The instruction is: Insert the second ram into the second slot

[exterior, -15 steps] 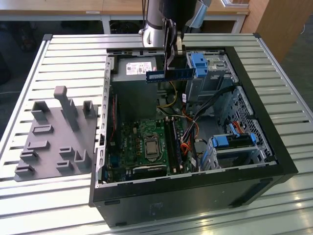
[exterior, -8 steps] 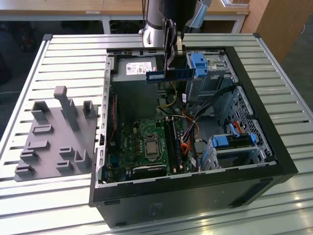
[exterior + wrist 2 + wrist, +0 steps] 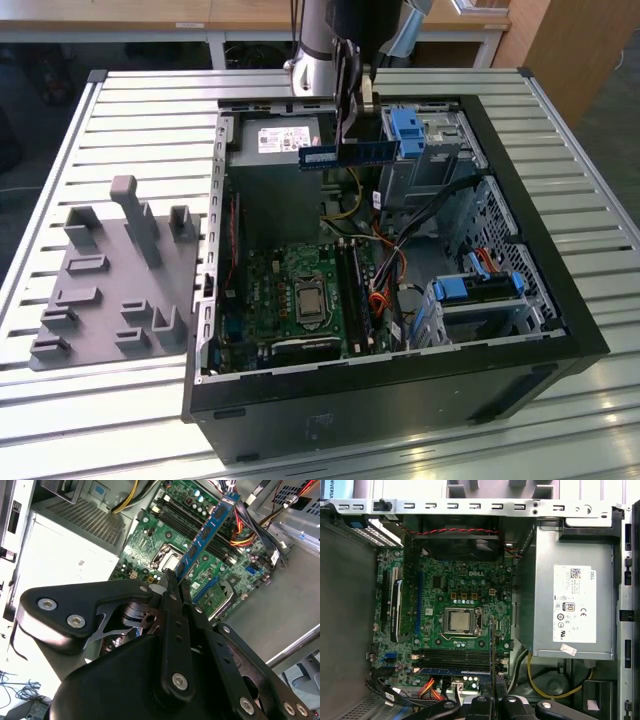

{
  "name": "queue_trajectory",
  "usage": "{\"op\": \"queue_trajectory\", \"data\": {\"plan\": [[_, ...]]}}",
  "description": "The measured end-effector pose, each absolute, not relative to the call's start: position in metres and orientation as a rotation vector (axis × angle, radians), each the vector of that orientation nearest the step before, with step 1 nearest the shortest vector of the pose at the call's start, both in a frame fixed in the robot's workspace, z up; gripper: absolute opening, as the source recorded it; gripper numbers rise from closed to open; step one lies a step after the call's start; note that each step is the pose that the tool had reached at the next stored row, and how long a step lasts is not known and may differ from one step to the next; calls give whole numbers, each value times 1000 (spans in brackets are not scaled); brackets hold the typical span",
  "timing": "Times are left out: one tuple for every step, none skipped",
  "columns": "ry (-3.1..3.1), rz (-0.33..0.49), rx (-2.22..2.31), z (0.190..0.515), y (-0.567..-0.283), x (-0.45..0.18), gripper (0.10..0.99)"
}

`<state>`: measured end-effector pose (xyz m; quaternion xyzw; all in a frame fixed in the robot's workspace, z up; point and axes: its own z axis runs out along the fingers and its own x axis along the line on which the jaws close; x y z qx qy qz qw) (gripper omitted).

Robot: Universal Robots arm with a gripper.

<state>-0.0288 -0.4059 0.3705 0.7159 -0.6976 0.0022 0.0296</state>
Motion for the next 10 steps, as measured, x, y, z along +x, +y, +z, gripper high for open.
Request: {"op": "queue_trajectory", "data": {"plan": [[-2151, 7, 2207, 371, -406, -29, 137], [-2151, 8, 2207, 371, -406, -29, 137], [-2150, 8, 2207, 371, -406, -29, 137], [-2150, 9, 2207, 371, -406, -29, 137], [-2150, 9, 2206, 371, -406, -29, 137], [-2150, 10, 2206, 371, -406, -29, 137], [-2149, 10, 2206, 371, -406, -29, 137], [-2149, 11, 2206, 371, -406, -29, 137], [-2149, 12, 2205, 371, -406, -29, 137], [-2149, 12, 2205, 371, -406, -29, 137]]}}
